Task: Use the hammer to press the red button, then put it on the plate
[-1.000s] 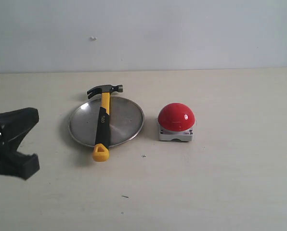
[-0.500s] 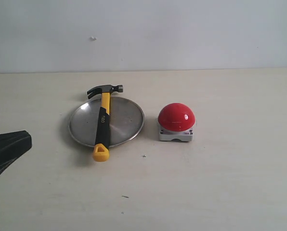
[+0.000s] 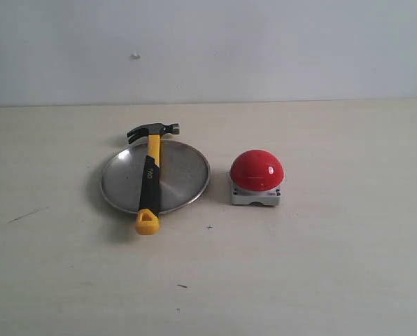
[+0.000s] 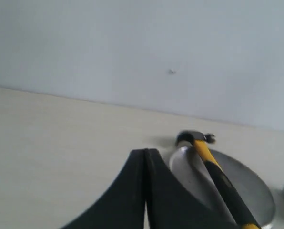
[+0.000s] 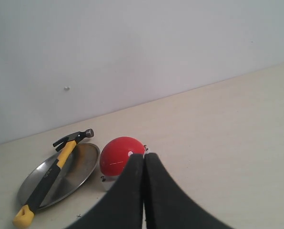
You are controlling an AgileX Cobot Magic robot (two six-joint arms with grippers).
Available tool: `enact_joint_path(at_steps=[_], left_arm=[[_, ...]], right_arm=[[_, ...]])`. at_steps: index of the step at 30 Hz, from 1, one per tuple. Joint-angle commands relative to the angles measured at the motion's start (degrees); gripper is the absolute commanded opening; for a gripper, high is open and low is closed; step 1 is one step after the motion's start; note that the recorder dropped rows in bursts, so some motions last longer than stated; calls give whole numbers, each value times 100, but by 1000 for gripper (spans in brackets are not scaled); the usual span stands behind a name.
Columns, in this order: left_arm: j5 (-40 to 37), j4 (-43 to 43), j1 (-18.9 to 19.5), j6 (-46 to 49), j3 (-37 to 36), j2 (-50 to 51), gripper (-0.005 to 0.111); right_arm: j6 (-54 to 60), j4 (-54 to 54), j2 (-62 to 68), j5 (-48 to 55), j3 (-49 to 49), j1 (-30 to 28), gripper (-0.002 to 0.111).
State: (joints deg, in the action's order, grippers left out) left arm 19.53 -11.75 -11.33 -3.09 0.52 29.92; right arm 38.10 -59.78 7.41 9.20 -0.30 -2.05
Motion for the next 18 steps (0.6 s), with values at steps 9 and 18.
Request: enact_joint_path(at_steps=[9,18], left_arm=[[-1646,274,1680,209,-52,-1838,0],[-2710,251,1705,879,-52,-2306,0]], right_arm=[[19,15,-26,4,30,10,0],[19,15,-26,4,30,10,0]])
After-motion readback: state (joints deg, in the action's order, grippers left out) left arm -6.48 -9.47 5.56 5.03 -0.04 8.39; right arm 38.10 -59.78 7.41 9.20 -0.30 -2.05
